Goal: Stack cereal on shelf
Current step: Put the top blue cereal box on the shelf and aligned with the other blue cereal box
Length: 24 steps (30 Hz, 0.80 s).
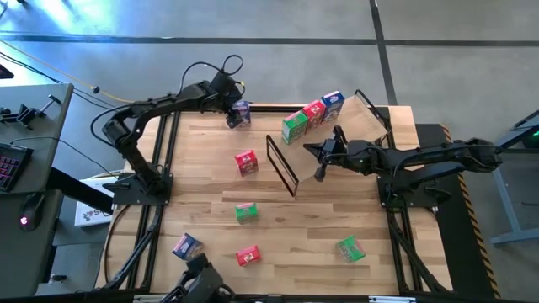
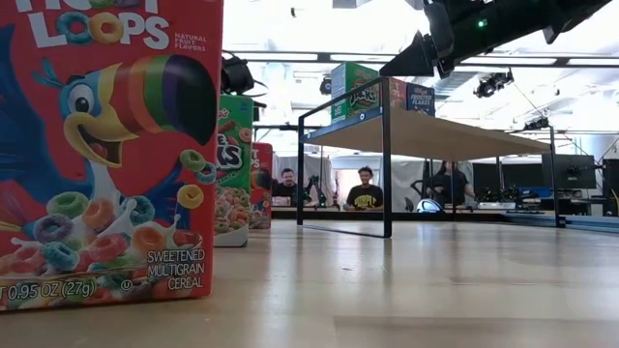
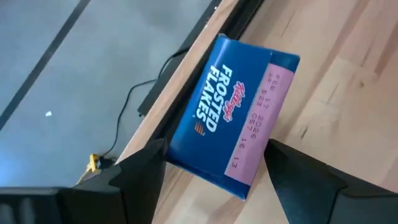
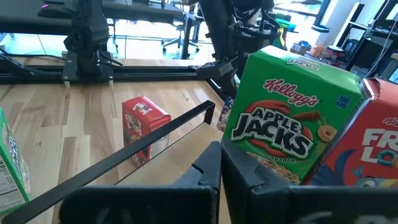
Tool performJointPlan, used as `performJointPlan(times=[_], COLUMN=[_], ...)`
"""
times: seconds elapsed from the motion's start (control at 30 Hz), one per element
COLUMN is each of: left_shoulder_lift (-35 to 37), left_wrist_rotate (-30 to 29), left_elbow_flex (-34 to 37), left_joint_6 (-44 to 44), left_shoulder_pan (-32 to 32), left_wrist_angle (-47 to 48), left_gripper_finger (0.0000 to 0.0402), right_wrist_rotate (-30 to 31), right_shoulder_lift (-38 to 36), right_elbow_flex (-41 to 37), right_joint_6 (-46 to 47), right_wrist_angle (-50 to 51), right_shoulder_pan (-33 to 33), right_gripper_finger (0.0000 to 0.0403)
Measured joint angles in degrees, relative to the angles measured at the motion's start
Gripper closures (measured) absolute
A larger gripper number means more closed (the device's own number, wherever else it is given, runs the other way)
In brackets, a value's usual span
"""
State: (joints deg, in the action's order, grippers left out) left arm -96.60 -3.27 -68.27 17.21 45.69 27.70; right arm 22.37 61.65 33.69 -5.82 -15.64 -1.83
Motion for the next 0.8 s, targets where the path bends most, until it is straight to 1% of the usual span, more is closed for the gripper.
performJointPlan(times=[0.13, 0.3, 0.4, 0.63, 0.73, 0.8], left_shoulder_lift=[-1.35, -1.37, -1.27, -1.16, -0.81, 0.07], left_wrist_rotate=[0.05, 2.05, 2.43, 2.76, 2.69, 2.58], left_elbow_flex=[0.0, 0.02, 0.02, -0.02, -0.02, 0.06], left_joint_6=[1.64, 3.72, 4.1, 6.53, 7.08, 7.74], left_shoulder_pan=[0.11, -0.22, -0.33, -0.33, -0.33, -0.33], left_wrist_angle=[-0.27, -0.2, 0.09, 1.52, 2.16, 2.73], left_gripper_finger=[0.014, 0.0149, 0.017, 0.0232, 0.0244, 0.0245], right_wrist_rotate=[0.0, -0.35, -0.36, -0.42, -0.45, -0.49], right_shoulder_lift=[0.0, 0.0, 0.0, 0.0, 0.0, 0.0], right_elbow_flex=[0.0, 0.0, 0.0, 0.0, 0.0, 0.0], right_joint_6=[0.41, 0.91, 0.92, 0.92, 1.14, 1.68], right_wrist_angle=[0.02, 0.04, 0.04, 0.07, 0.07, 0.07], right_shoulder_pan=[0.0, -0.01, 0.0, -0.01, -0.02, 0.0], right_gripper_finger=[0.0403, 0.0403, 0.0403, 0.0403, 0.0403, 0.0403])
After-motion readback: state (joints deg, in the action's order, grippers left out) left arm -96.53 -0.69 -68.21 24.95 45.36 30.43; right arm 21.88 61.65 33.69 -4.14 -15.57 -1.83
